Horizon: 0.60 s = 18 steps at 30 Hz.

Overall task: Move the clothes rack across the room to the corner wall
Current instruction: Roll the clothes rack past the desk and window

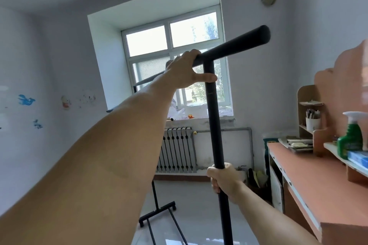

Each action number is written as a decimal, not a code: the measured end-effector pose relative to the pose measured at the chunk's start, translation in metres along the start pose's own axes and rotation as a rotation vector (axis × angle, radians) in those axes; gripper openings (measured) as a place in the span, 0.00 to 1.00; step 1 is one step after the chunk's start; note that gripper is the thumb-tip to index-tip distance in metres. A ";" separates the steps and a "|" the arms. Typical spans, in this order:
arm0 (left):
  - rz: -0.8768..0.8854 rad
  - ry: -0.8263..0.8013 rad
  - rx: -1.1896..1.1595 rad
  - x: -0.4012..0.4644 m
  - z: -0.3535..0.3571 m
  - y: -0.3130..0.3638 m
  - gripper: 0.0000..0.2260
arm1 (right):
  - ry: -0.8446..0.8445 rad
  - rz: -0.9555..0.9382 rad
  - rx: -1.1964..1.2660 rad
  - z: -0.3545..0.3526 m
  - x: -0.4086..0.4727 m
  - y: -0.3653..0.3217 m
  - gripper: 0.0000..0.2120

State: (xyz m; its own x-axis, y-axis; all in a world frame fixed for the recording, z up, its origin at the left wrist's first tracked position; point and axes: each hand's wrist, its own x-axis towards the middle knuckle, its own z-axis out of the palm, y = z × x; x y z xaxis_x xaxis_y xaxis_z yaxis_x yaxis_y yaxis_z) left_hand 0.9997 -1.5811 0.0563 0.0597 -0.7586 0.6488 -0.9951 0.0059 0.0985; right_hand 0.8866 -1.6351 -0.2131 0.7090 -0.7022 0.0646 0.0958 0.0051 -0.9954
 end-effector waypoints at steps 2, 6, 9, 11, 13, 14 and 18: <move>-0.022 0.011 -0.011 0.025 0.019 -0.012 0.32 | -0.026 -0.002 0.005 -0.016 0.033 0.000 0.12; -0.050 0.033 0.035 0.073 0.058 -0.029 0.31 | -0.069 0.004 0.009 -0.048 0.093 -0.001 0.14; -0.075 0.043 0.056 0.105 0.086 -0.039 0.30 | -0.107 0.007 0.009 -0.072 0.136 0.000 0.16; -0.084 0.042 0.075 0.123 0.103 -0.048 0.28 | -0.125 -0.004 -0.002 -0.085 0.162 0.001 0.16; -0.080 0.049 0.101 0.137 0.113 -0.055 0.28 | -0.136 -0.018 -0.010 -0.093 0.181 0.002 0.18; -0.091 0.047 0.113 0.148 0.122 -0.060 0.30 | -0.146 -0.013 -0.001 -0.099 0.196 0.005 0.19; -0.106 0.062 0.184 0.178 0.146 -0.077 0.33 | -0.179 -0.018 0.002 -0.115 0.240 0.008 0.22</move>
State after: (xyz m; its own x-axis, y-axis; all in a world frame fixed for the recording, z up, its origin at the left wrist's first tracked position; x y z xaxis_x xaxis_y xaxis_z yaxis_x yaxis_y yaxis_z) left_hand 1.0755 -1.8118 0.0543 0.1635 -0.7073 0.6878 -0.9803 -0.1946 0.0330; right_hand 0.9770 -1.8855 -0.2136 0.8200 -0.5646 0.0946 0.1111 -0.0052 -0.9938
